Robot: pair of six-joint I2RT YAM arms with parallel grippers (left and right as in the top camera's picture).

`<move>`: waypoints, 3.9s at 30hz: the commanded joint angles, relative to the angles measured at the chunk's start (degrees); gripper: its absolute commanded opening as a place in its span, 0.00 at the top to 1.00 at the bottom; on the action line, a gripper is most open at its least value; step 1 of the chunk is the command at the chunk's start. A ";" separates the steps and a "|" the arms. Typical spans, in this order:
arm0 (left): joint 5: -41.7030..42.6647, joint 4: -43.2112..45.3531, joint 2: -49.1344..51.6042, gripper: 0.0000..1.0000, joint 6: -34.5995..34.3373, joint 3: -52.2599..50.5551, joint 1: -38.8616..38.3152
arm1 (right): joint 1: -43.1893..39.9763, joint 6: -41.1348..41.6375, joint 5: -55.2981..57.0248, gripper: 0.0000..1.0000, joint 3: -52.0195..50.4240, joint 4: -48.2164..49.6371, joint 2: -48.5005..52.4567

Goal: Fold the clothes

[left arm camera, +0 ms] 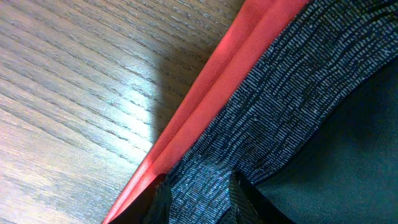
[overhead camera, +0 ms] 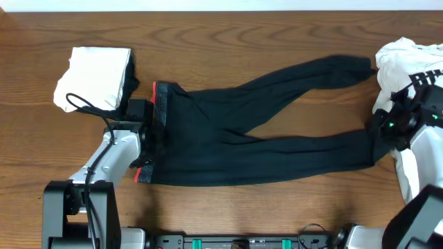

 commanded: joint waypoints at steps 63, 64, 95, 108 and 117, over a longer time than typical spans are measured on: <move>6.05 12.24 -0.24 0.53 2.99 13.60 -3.32 | 9.84 -6.69 -10.58 0.71 12.59 35.34 24.83; 6.05 12.87 0.33 0.53 3.28 13.60 -3.85 | 10.60 -6.75 -9.94 0.72 12.66 36.74 25.44; 3.65 21.57 10.56 0.53 5.70 13.60 -5.42 | 15.82 -10.36 6.93 0.90 12.66 49.77 35.58; 3.21 24.94 16.46 0.53 5.70 13.60 -5.40 | 15.69 -10.36 7.45 0.89 12.66 47.15 36.11; -0.44 26.56 17.68 0.53 5.70 13.60 -5.40 | 14.67 -2.34 13.81 0.94 12.66 31.02 34.91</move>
